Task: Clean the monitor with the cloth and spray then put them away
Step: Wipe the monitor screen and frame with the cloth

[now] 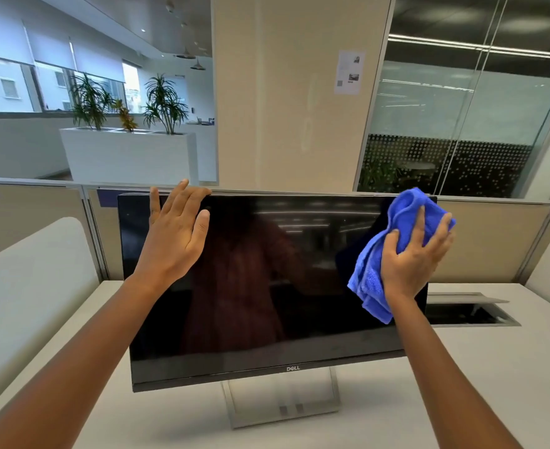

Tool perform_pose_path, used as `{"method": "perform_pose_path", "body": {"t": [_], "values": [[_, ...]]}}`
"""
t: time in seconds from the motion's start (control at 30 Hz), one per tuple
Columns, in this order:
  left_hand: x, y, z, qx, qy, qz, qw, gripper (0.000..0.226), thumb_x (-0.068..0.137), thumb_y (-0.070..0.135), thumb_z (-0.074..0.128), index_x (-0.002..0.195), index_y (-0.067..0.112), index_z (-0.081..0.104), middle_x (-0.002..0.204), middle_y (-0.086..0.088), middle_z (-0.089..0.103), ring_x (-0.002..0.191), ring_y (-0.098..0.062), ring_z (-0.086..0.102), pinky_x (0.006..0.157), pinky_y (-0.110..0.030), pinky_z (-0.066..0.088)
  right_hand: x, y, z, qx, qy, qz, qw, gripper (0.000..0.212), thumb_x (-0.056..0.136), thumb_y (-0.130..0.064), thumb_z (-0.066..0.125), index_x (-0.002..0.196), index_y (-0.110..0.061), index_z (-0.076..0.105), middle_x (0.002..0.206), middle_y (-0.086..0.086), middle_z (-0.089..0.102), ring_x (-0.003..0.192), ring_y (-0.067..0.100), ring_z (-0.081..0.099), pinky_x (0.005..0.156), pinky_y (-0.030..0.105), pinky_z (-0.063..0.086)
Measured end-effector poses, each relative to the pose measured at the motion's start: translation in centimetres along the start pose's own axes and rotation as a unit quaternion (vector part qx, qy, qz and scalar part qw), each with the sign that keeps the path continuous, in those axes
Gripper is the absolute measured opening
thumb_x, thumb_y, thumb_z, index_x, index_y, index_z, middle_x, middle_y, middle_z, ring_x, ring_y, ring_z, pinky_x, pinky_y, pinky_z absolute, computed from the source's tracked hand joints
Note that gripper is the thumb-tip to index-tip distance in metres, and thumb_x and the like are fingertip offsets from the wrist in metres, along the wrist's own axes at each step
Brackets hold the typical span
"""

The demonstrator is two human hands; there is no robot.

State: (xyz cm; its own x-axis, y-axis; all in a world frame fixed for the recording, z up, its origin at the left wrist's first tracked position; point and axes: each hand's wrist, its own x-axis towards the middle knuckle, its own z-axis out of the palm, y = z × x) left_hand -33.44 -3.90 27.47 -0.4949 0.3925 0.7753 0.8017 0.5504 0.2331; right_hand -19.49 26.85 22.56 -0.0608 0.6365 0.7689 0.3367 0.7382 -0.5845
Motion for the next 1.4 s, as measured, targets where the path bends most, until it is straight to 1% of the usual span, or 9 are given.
{"method": "perform_pose_path", "body": {"t": [0.13,0.27,0.47,0.7,0.83,0.93,1.07,1.23,1.4], "values": [[-0.1,0.2,0.0,-0.001,0.003,-0.004,1.0,0.051,0.089,0.032,0.019,0.132,0.014,0.041,0.139,-0.004,0.043,0.143,-0.017,0.017,0.111,-0.028,-0.02,-1.2,-3.3,0.6,0.025,0.01,0.061,0.998,0.052,0.09,-0.023,0.047,0.141,-0.011,0.038,0.151,0.021,0.025,0.138,0.046,0.022,0.111,0.049,0.025],[-0.1,0.1,-0.1,-0.008,0.0,-0.004,1.0,0.057,0.086,0.033,0.016,0.133,0.014,0.04,0.141,-0.003,0.041,0.143,-0.015,0.016,0.111,-0.029,-0.02,-5.1,-9.3,1.6,0.031,0.001,-0.055,0.998,0.051,0.082,-0.022,0.053,0.132,-0.009,0.051,0.142,0.022,0.041,0.13,0.051,0.034,0.101,0.052,0.038],[0.0,0.0,-0.5,-0.007,-0.026,0.0,1.0,0.062,0.08,0.03,0.016,0.136,0.012,0.037,0.144,-0.005,0.039,0.143,-0.016,0.015,0.114,-0.036,-0.015,-13.0,-17.4,3.3,0.037,-0.083,-0.244,0.966,0.06,0.078,-0.038,0.049,0.136,-0.022,0.046,0.146,0.01,0.04,0.135,0.041,0.03,0.102,0.05,0.039],[-0.8,-1.2,-3.1,0.065,-0.054,0.022,0.996,0.074,0.079,0.04,0.006,0.143,0.01,0.029,0.151,-0.006,0.031,0.144,-0.017,0.016,0.118,-0.033,0.001,-12.5,-15.9,3.1,-0.03,-0.074,-0.359,0.93,0.057,0.082,-0.043,0.048,0.135,-0.024,0.046,0.145,0.006,0.042,0.134,0.04,0.03,0.106,0.057,0.033],[-2.3,-3.9,-5.1,0.075,-0.023,-0.053,0.995,0.061,0.086,0.027,0.019,0.143,0.007,0.028,0.152,-0.01,0.028,0.144,-0.024,0.013,0.118,-0.04,0.006,-10.3,-12.4,2.1,-0.042,-0.062,-0.248,0.966,0.056,0.081,-0.037,0.047,0.134,-0.019,0.05,0.144,0.015,0.041,0.132,0.047,0.033,0.1,0.062,0.037],[-2.8,-5.6,-6.2,0.034,0.007,-0.101,0.994,0.051,0.091,0.022,0.025,0.139,0.004,0.035,0.149,-0.011,0.032,0.14,-0.028,0.026,0.113,-0.045,0.026,-8.6,-10.8,1.5,-0.011,-0.043,-0.111,0.993,0.054,0.084,-0.028,0.049,0.135,-0.012,0.048,0.146,0.025,0.032,0.133,0.053,0.025,0.103,0.061,0.035],[-2.7,-6.1,-6.8,-0.115,0.026,-0.143,0.983,0.048,0.092,0.019,0.028,0.135,0.004,0.041,0.143,-0.012,0.042,0.134,-0.024,0.037,0.11,-0.03,0.025,-8.4,-12.2,1.6,0.037,-0.032,-0.003,0.999,0.054,0.087,-0.021,0.05,0.139,-0.009,0.041,0.15,0.024,0.024,0.137,0.052,0.017,0.108,0.054,0.028],[-2.4,-5.9,-6.7,-0.254,0.026,-0.178,0.95,0.057,0.083,0.027,0.025,0.132,0.006,0.047,0.136,-0.01,0.051,0.128,-0.022,0.045,0.112,-0.036,0.032,-11.2,-17.8,2.8,0.035,-0.028,-0.066,0.997,0.054,0.08,-0.019,0.058,0.132,-0.005,0.05,0.143,0.025,0.038,0.13,0.055,0.03,0.099,0.057,0.038],[-2.0,-6.5,-6.8,-0.331,-0.005,-0.204,0.921,0.059,0.079,0.029,0.028,0.131,0.01,0.048,0.136,-0.008,0.052,0.127,-0.02,0.047,0.112,-0.043,0.032,-16.2,-24.3,4.4,0.035,-0.08,-0.17,0.982,0.059,0.08,-0.031,0.051,0.136,-0.017,0.046,0.145,0.014,0.039,0.134,0.047,0.029,0.103,0.055,0.039]]}}
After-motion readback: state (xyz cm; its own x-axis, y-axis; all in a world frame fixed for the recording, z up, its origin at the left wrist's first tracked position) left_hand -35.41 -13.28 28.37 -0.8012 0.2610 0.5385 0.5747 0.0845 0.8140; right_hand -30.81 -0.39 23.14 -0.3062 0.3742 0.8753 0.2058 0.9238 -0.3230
